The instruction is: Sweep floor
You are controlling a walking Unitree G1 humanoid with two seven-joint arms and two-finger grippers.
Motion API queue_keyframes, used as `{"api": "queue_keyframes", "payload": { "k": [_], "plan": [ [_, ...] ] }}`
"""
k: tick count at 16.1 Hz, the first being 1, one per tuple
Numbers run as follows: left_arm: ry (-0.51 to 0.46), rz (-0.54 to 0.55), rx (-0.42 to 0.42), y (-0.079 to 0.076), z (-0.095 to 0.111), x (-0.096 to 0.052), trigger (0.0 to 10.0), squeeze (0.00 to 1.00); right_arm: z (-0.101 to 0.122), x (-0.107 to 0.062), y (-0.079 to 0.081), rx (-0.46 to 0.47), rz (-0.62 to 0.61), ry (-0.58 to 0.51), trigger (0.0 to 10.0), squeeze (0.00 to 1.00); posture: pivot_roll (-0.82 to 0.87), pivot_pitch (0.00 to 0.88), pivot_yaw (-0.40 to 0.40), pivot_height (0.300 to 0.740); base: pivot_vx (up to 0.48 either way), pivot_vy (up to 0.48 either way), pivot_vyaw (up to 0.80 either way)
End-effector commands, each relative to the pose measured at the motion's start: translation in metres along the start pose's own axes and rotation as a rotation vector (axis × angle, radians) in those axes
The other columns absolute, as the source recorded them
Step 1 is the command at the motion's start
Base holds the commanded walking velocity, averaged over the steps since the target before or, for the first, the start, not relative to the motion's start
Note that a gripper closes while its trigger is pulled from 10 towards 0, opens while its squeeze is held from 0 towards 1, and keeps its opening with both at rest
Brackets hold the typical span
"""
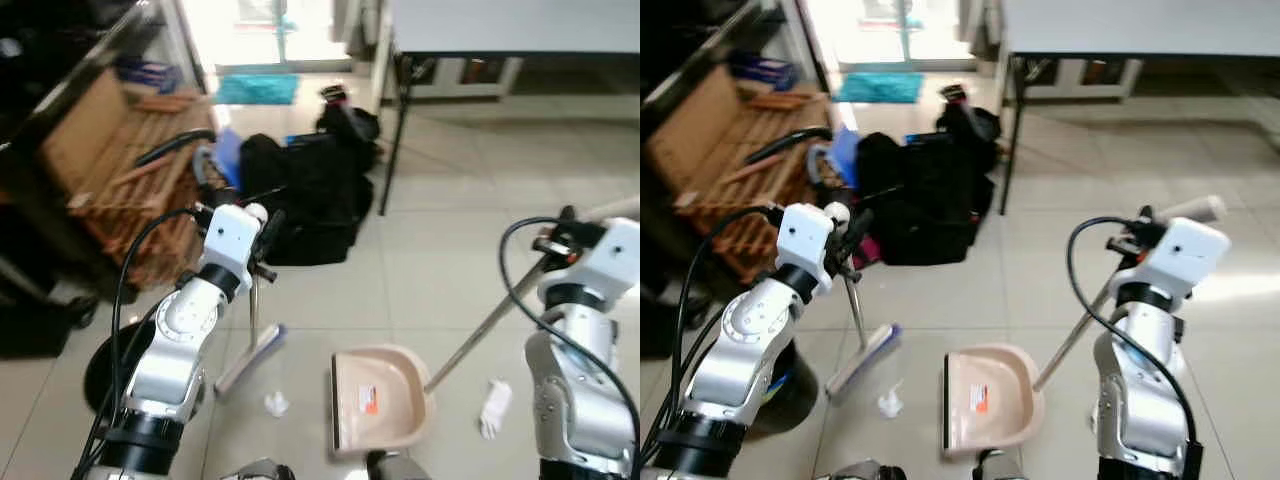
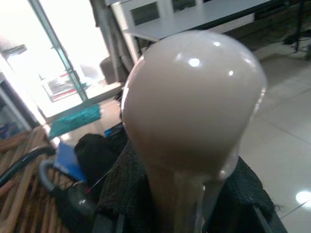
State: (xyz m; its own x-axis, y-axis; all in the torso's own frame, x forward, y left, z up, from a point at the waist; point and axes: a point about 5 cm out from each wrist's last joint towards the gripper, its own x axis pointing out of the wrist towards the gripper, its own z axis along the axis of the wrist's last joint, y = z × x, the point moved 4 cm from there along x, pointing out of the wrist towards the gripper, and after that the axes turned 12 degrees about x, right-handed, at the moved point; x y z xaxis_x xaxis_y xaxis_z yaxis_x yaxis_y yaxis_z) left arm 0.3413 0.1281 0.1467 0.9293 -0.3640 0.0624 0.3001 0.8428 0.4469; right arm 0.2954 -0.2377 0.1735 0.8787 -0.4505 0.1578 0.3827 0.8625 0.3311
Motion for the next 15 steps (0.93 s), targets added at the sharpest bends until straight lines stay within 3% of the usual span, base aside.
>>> {"api": "queue_keyframes", "payload": {
  "k": [1,7,15],
  "plan": [
    [-0.031,0.015,0.019,0.007,0.01,0.002,10.0,0.0,0.003,-0.003,-0.004,0.016,-0.029,0.007,10.0,0.0,-0.05,0.102,0.059,0.74,0.0,0.0,-0.8],
    [-0.032,-0.029,0.018,-0.003,0.009,0.004,10.0,0.0,0.005,-0.011,-0.006,-0.004,-0.045,0.041,10.0,0.0,-0.06,0.106,0.059,0.74,0.0,0.0,-0.8],
    [-0.032,0.038,0.031,0.009,0.011,0.002,10.0,0.0,0.003,-0.01,-0.006,-0.041,-0.039,0.092,10.0,0.0,-0.06,0.111,0.035,0.74,0.0,0.0,-0.8]
  ]
}}
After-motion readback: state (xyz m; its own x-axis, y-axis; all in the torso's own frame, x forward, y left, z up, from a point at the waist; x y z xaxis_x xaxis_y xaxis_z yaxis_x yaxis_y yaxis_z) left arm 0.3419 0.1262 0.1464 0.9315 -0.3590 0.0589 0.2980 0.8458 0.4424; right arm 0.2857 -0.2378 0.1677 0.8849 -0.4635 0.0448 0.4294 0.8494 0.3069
